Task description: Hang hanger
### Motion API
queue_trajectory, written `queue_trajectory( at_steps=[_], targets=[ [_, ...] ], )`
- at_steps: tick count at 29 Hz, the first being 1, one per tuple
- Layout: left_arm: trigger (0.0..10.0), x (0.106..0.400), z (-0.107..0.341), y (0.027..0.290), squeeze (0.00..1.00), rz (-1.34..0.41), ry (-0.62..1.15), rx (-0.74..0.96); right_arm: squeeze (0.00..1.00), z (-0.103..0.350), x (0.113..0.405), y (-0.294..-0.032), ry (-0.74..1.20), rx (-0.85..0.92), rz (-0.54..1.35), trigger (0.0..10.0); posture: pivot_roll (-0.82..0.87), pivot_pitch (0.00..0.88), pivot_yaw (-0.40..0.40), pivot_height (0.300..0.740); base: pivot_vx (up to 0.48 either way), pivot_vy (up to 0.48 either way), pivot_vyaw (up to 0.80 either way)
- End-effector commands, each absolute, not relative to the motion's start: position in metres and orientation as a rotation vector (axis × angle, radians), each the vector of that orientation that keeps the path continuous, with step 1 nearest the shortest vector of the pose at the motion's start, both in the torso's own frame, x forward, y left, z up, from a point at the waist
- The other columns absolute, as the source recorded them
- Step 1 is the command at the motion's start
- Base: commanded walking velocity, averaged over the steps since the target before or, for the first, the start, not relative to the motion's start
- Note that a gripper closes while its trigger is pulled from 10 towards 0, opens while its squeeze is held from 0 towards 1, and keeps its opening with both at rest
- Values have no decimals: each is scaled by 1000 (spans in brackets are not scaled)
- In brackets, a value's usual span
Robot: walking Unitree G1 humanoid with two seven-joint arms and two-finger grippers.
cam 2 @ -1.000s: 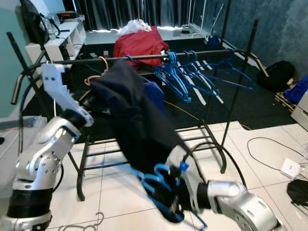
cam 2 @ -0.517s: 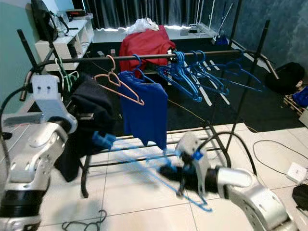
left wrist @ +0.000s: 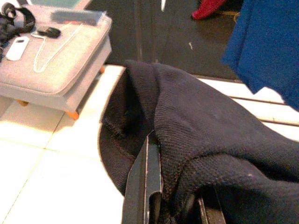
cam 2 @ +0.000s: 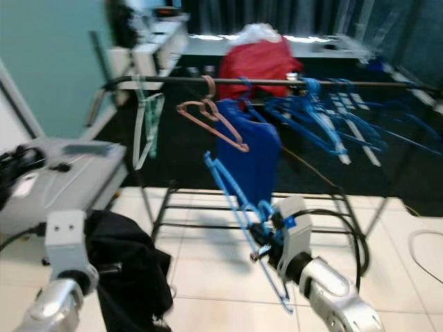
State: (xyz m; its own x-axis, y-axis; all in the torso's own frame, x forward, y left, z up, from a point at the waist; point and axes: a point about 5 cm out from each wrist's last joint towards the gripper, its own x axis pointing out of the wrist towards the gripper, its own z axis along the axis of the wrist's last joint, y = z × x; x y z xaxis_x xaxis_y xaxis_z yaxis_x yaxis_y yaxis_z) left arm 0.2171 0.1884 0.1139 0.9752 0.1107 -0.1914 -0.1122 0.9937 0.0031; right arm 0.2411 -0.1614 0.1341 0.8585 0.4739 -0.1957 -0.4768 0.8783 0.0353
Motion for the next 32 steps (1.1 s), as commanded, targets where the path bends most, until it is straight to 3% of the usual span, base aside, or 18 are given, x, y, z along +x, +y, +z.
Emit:
queue_trajectory(
  at_steps=[1,13,32],
  targets=[
    [10000,217,127,184,0,92,109,5,0,134,241,-162,192,-39,493,10000,-21,6,-20,740,0,0,794],
    [10000,227,133,170,0,18,-8,32,0,127,248,-161,156,15,461,10000,-3,0,-32,740,0,0,784],
    [10000,232,126,164,0,-38,42,-20,0,126,254,-158,137,91,471,10000,45,0,-39,740,0,0,781]
  ],
)
